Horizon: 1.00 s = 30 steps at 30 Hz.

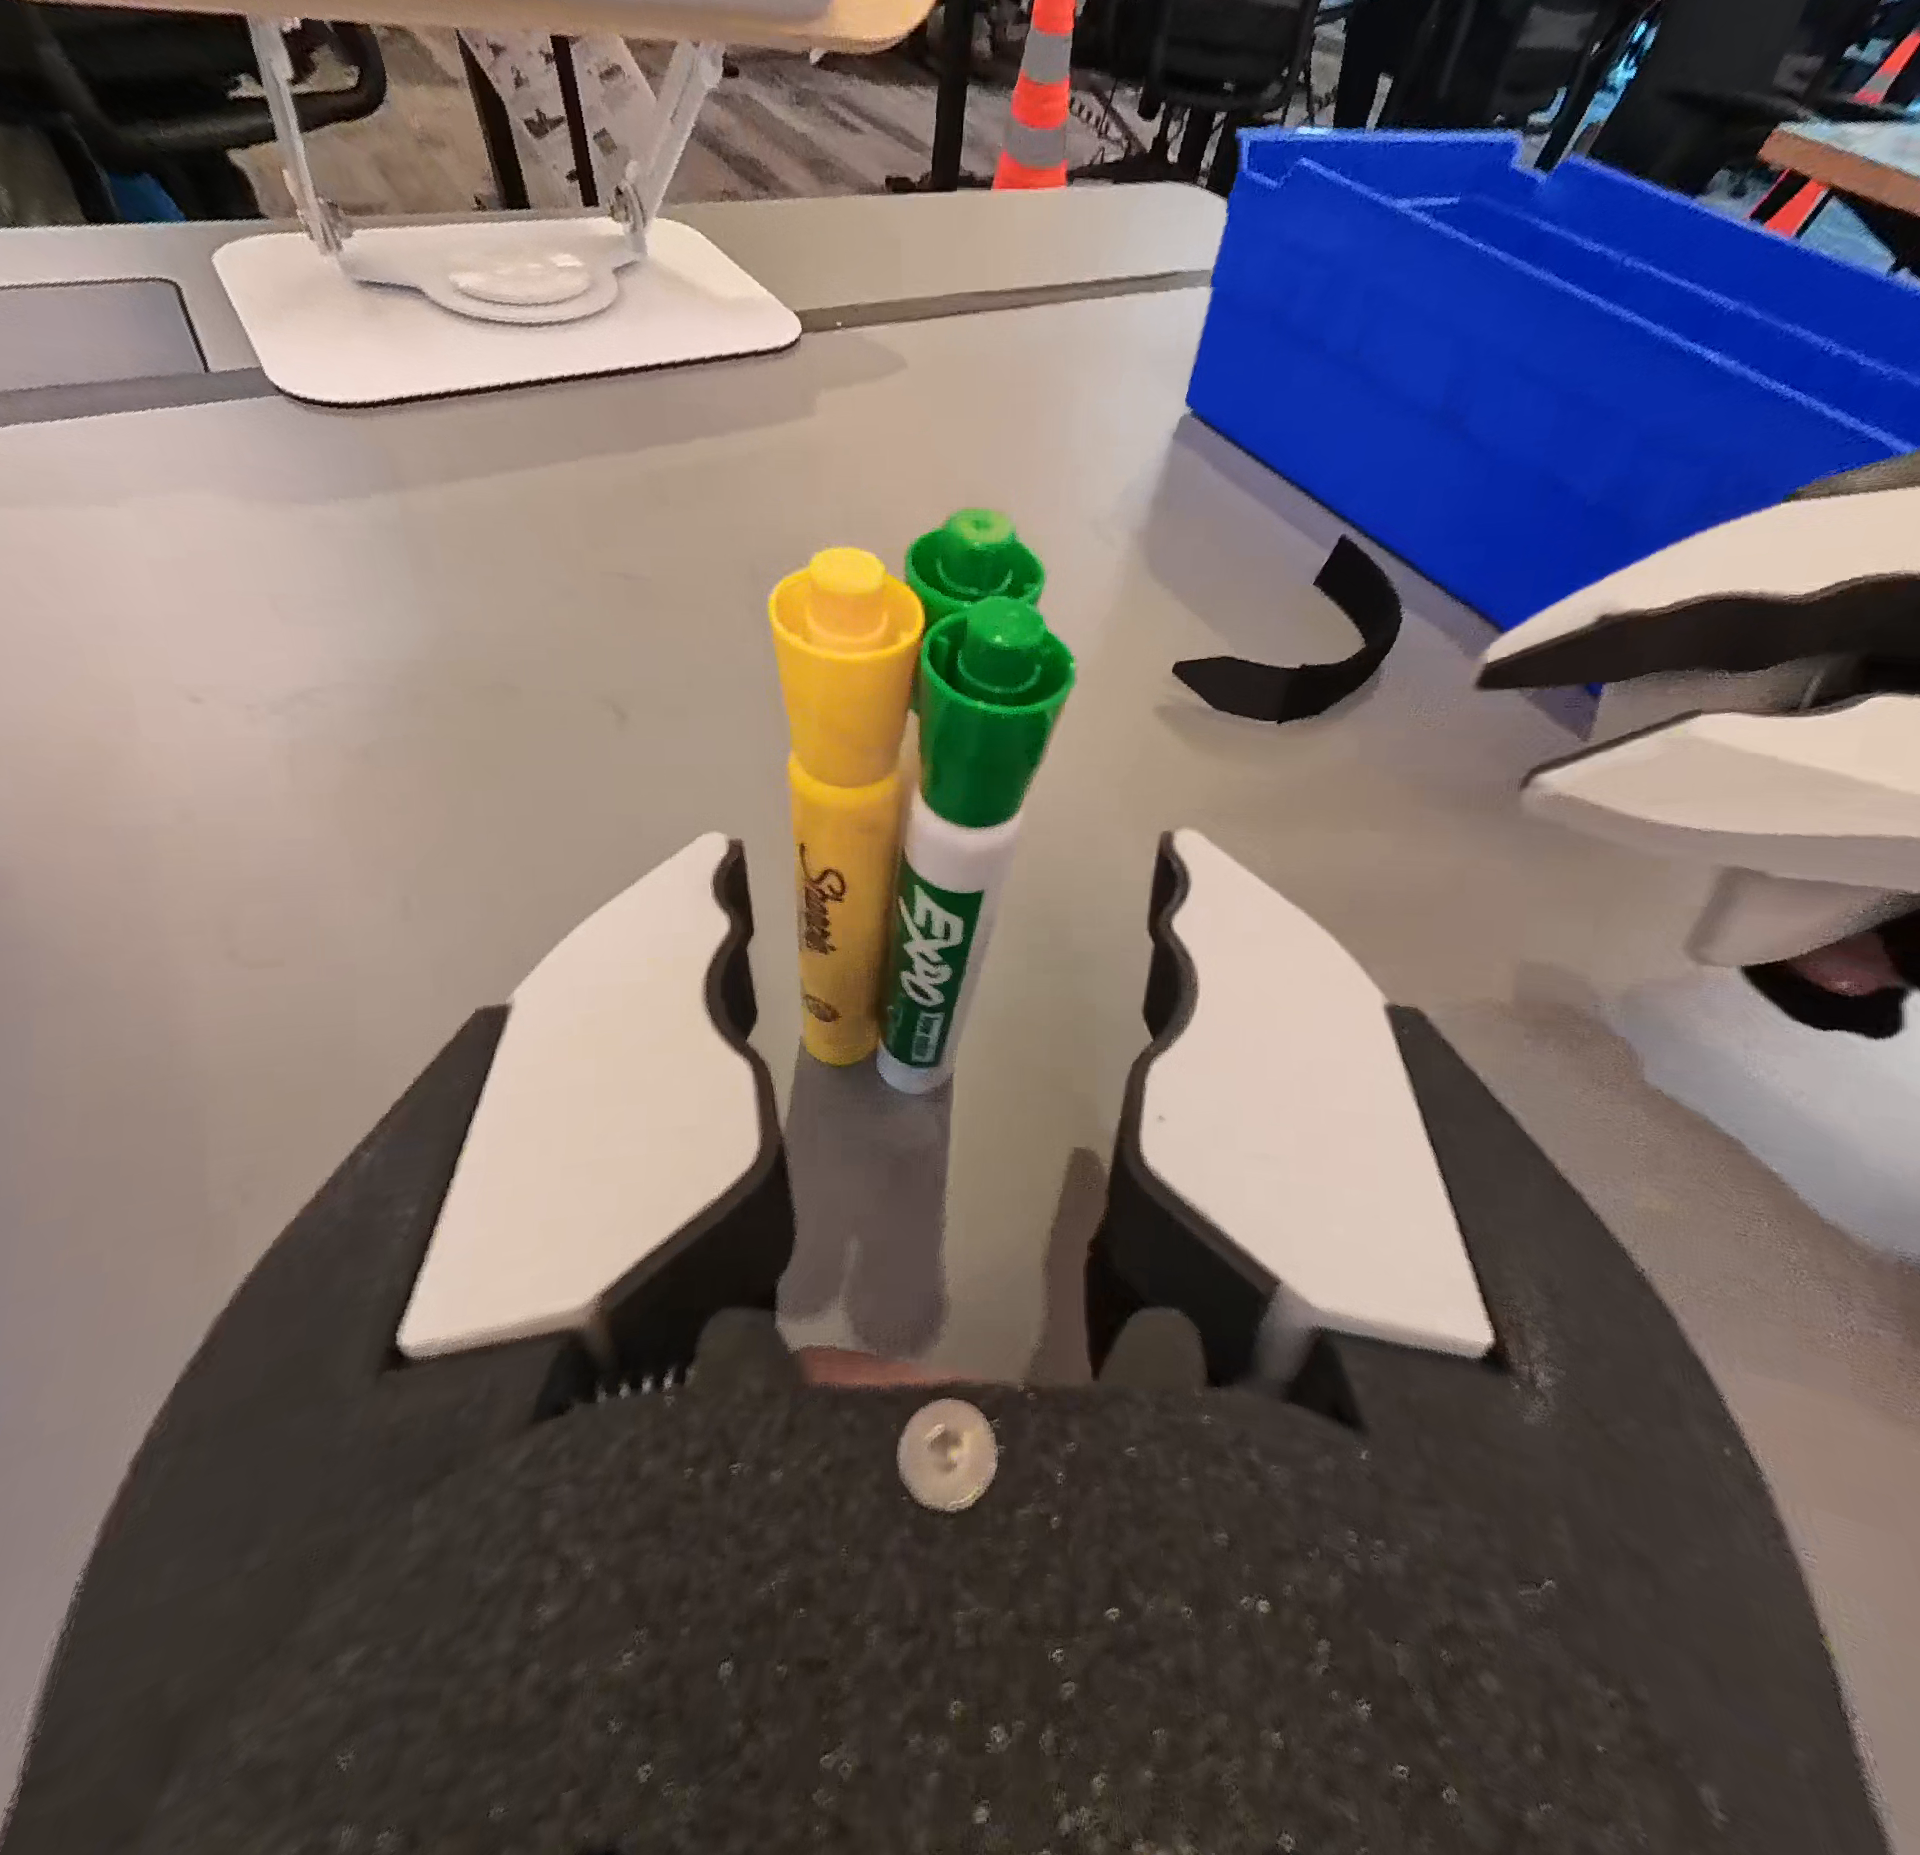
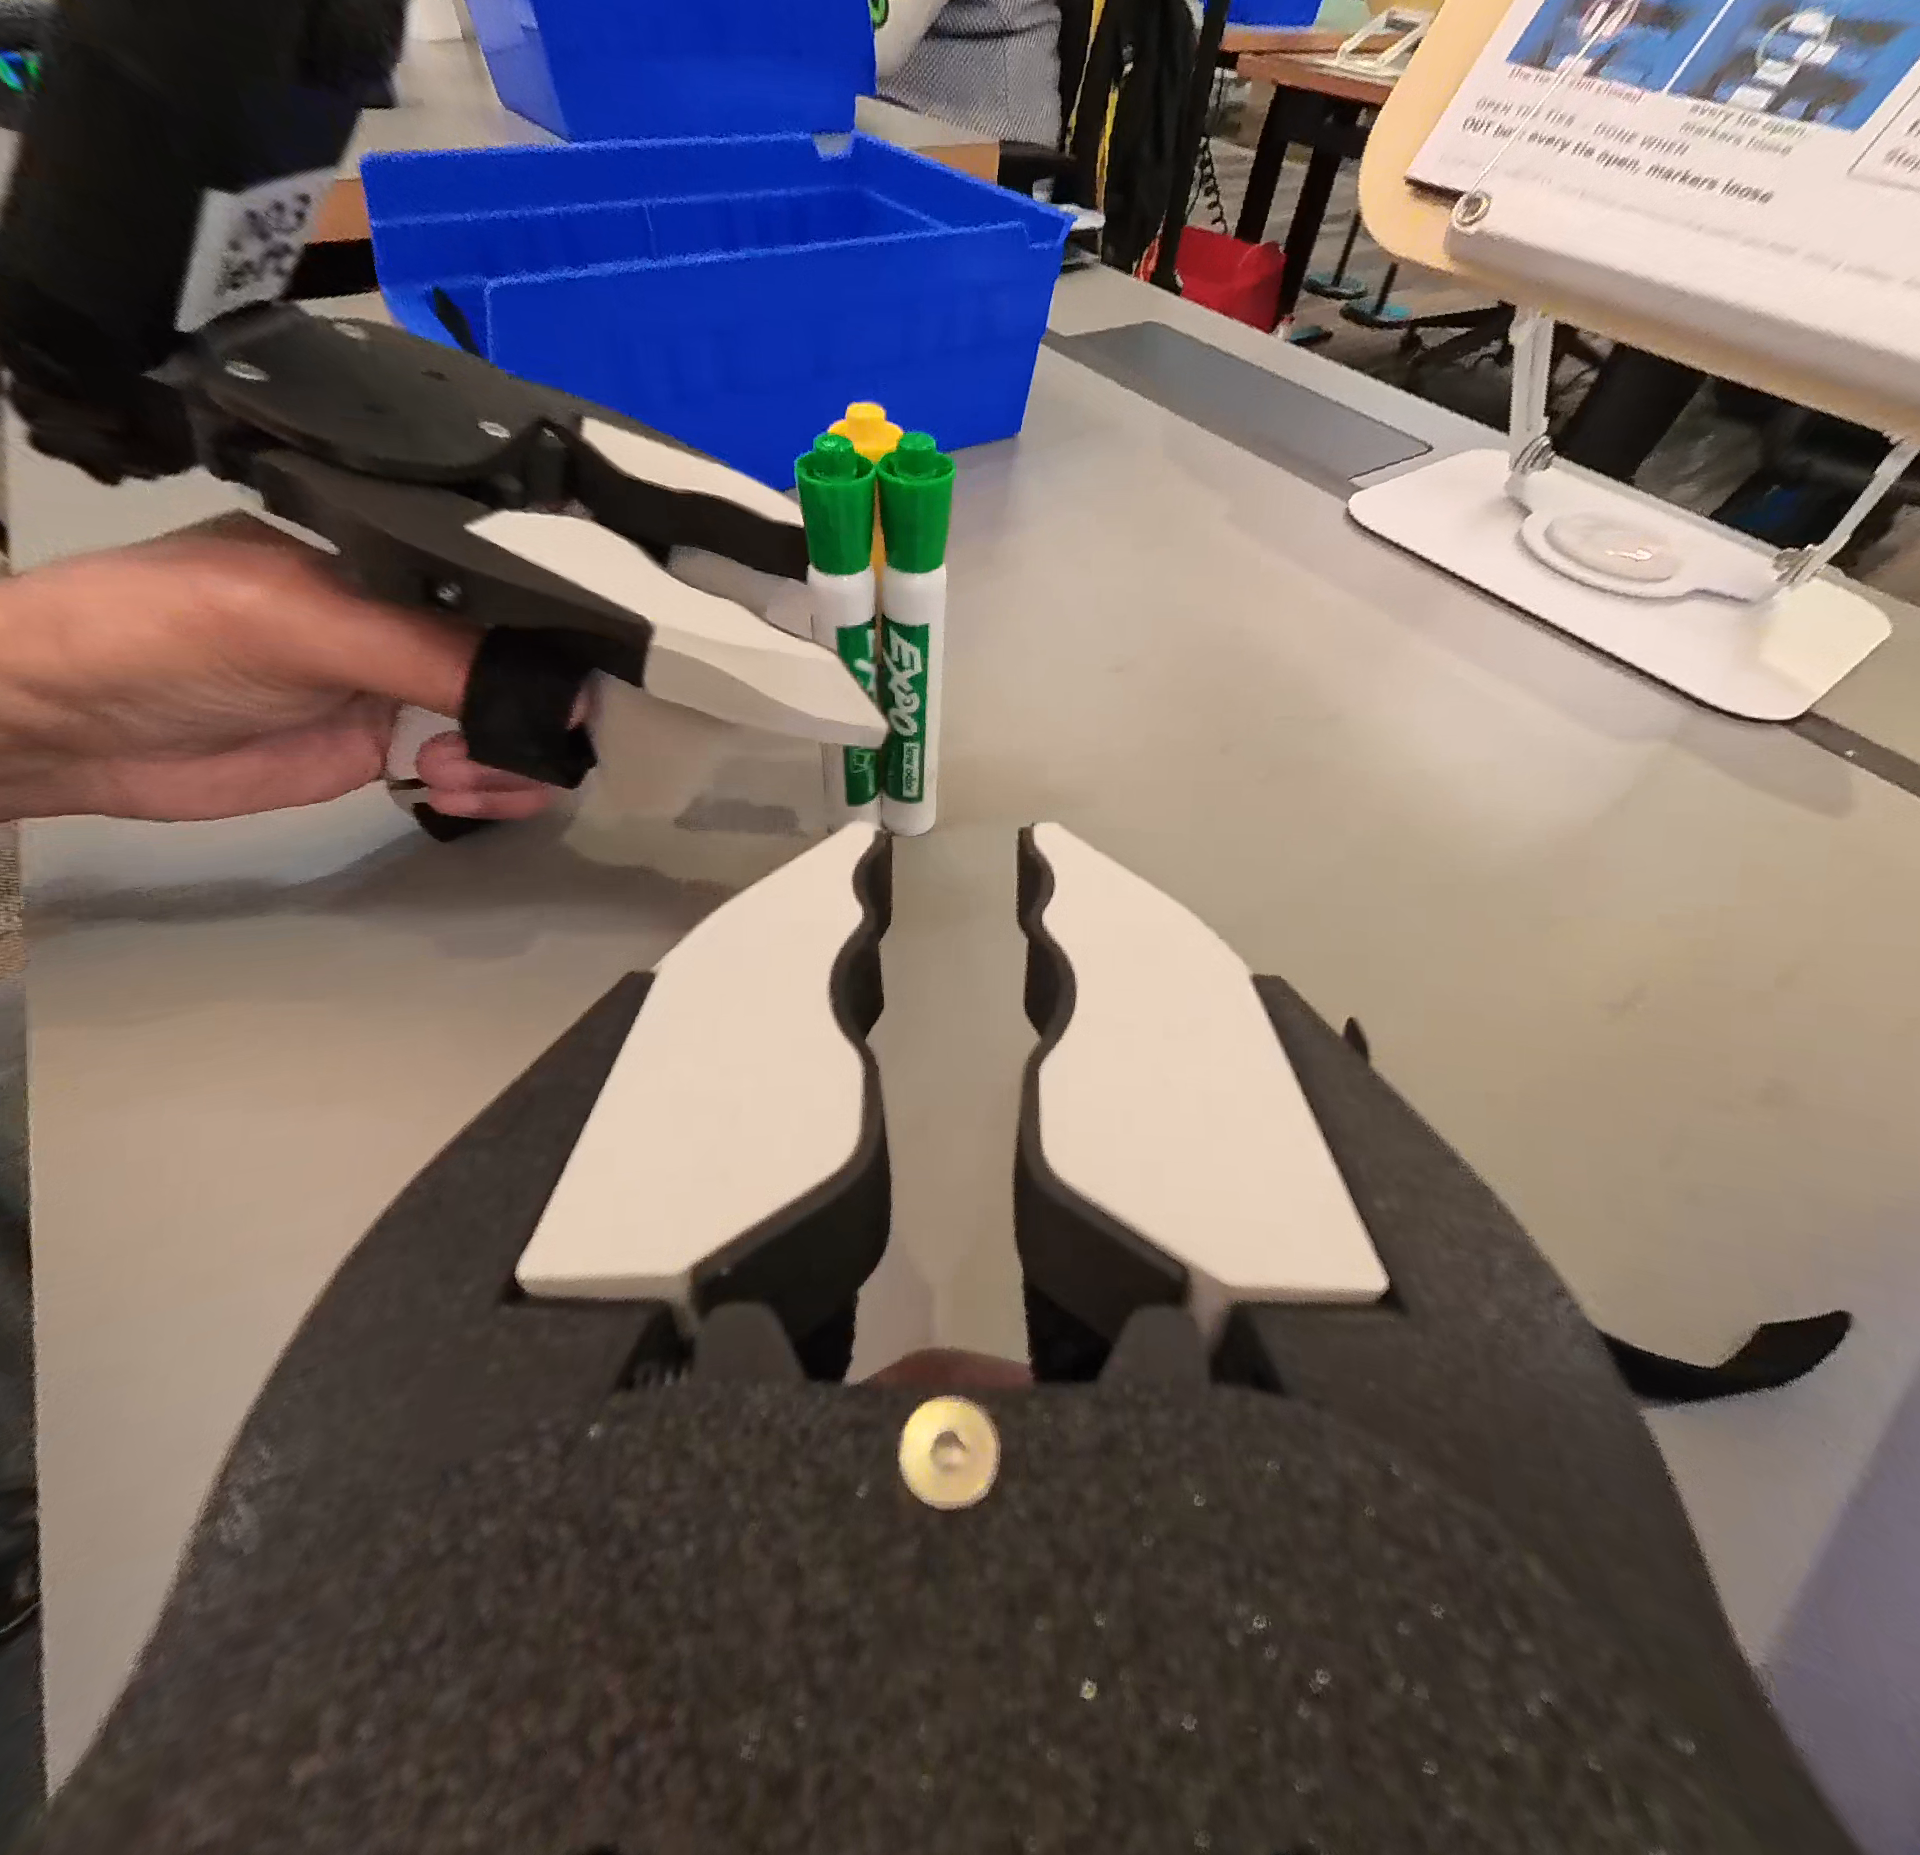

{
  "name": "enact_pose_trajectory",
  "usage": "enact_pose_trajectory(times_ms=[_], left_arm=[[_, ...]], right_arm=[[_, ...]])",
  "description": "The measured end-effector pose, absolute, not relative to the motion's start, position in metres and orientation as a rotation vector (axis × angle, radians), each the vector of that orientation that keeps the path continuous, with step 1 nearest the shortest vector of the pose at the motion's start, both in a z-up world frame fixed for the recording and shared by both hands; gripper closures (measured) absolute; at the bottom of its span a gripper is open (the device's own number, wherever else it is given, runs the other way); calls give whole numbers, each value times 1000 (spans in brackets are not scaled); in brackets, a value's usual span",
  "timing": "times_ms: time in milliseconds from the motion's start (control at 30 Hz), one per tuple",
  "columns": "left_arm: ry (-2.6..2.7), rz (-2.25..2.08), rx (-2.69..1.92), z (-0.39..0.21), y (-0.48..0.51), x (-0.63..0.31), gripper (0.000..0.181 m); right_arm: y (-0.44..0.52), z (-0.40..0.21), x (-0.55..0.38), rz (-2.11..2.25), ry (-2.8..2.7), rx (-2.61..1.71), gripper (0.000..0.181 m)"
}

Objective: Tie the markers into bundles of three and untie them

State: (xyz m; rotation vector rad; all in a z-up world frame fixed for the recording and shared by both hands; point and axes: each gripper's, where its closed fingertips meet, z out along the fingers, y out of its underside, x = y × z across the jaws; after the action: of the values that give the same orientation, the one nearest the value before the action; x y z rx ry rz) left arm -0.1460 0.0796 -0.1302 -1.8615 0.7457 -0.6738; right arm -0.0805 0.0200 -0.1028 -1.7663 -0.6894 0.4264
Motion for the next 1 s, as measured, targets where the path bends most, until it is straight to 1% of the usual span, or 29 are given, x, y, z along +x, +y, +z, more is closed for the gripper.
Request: enact_pose_trajectory(times_ms=[167, 233, 367, 867, 1000], left_arm=[[853, -653, -1807, -130, 83, -140, 116], [893, -636, -1784, -129, 86, -140, 117], [905, -714, -1775, -127, 89, -141, 129], [918, -767, -1765, -126, 89, -140, 129], [883, -780, -1741, -121, 90, -137, 124]], right_arm=[[18, -106, -80, 436, -710, -1771, 160], [18, -108, -80, 440, -715, -1774, 160], [19, -108, -80, 444, -711, -1776, 160], [21, -111, -73, 443, -699, -1795, 161], [21, -113, -75, 449, -702, -1800, 161]])
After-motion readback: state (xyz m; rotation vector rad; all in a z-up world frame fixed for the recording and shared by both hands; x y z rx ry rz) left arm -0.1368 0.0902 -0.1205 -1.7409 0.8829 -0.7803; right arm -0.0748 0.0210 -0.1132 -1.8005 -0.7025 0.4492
